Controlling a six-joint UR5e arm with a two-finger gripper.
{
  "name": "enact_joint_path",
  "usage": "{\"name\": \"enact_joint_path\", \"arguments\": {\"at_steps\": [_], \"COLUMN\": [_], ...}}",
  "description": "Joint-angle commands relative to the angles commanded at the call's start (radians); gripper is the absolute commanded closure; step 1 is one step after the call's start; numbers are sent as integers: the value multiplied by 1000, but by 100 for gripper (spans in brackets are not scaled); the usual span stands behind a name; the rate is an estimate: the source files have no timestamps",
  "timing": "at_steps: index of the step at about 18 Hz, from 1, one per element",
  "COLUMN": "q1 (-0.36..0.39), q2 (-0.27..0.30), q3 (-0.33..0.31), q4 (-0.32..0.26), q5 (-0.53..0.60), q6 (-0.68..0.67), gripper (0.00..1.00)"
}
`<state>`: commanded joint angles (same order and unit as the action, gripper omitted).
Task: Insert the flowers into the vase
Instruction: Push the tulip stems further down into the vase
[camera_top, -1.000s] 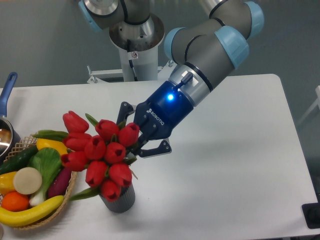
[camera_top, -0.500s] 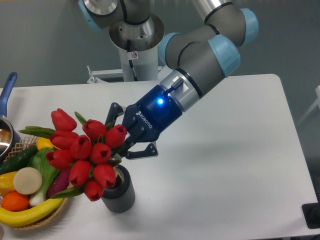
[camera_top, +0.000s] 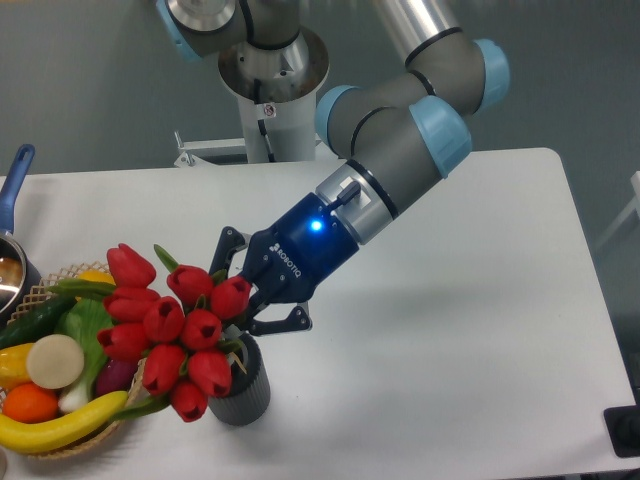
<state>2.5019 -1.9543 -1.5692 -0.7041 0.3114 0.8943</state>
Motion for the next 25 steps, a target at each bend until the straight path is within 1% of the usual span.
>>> {"name": "enact_joint_path", "arguments": {"at_steps": [6,10,16,17,18,20,22,23,24,25], "q1": [-2,-2,-20,-18,-18,-18,-18,-17,-17,-17], "q2": [-23,-52,-83,-84,-83,-75,-72,-72,-74,-72], "q3": [-61,-63,-91,-95,-104,-132,-150,-152,-150,-152], "q4": [3,3,3,3,3,5,5,5,5,5], "q5": [2,18,61,67,75,80,78,78,78,78], "q6": [72,103,166,170,172,192,219,221,221,221], "gripper": [96,95,89,88,85,83,76,69,56,47]}}
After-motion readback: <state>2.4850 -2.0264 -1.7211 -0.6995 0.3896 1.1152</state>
